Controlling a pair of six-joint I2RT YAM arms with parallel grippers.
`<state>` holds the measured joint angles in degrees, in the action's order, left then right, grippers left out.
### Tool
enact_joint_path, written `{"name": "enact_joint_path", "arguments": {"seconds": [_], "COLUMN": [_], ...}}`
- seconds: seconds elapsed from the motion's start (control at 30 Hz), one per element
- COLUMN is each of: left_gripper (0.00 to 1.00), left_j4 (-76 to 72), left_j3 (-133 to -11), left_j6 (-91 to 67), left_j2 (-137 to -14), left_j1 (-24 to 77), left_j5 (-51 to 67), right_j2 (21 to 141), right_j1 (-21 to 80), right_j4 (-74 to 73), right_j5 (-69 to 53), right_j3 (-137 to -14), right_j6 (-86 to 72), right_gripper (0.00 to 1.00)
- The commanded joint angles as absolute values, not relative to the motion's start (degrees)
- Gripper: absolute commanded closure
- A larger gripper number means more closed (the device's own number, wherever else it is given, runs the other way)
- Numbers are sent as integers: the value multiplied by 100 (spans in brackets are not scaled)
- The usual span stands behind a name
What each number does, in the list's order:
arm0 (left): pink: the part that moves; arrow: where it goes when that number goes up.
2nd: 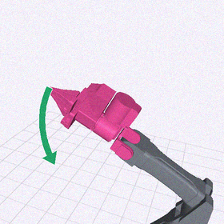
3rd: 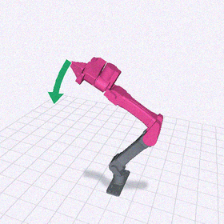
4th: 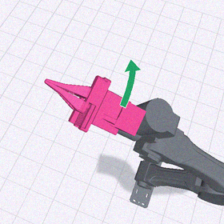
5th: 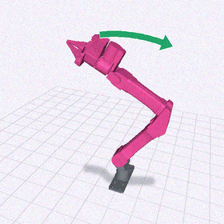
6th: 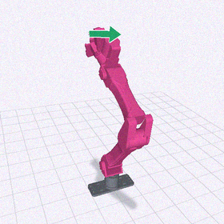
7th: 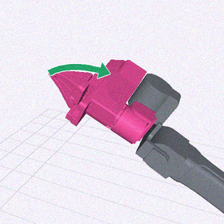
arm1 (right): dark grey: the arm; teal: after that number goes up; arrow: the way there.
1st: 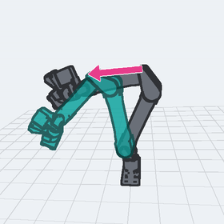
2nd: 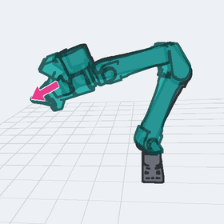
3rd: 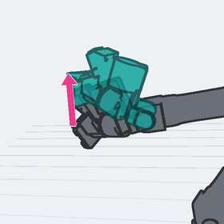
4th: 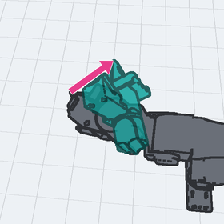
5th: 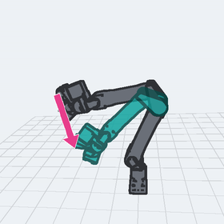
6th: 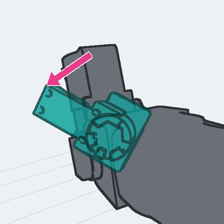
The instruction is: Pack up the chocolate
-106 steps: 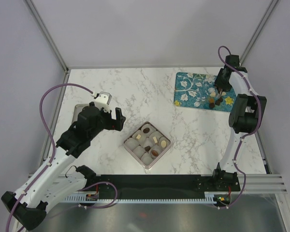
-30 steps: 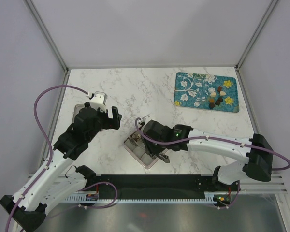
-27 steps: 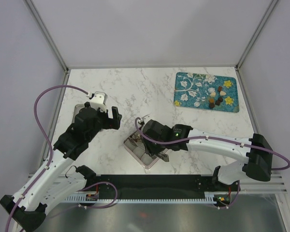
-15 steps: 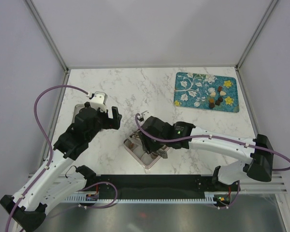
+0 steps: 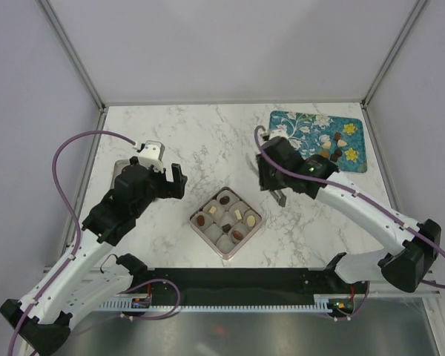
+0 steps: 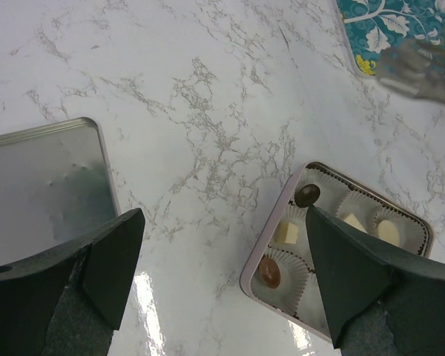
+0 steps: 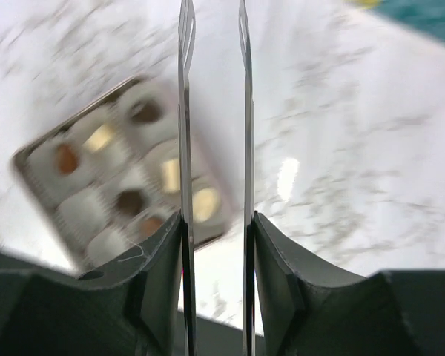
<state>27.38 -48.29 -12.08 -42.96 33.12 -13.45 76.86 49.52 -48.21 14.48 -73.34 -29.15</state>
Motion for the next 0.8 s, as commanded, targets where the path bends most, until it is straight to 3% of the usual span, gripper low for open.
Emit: {"name": "enact_joint_path", "arguments": {"seconds": [0.0, 0.17, 0.37, 0.77], "left_gripper": [3, 3, 3, 3], "left_j4": [2637, 2637, 2628, 2628], "left_j3": [-4913, -4922, -4922, -4931], "left_j6": [-1248, -1248, -1248, -1248], "left_j2": [-4254, -4263, -4289, -4324], "left_j1": [3313, 3313, 3313, 3313], "left_j5": [-1397, -1362, -1327, -1310], "right_j2": [7418, 7602, 7918, 8279], "right_j1": [3870, 2237, 1127, 607], "right_j4": [-5089, -5080, -4721, -4307], "right_j5": [1889, 2004, 1627, 1415], "right_j3": [-7383, -7190, -6935, -6750], "right_j6": [-2349, -2066, -1969, -2100], "right_gripper": [53, 53, 53, 50]}}
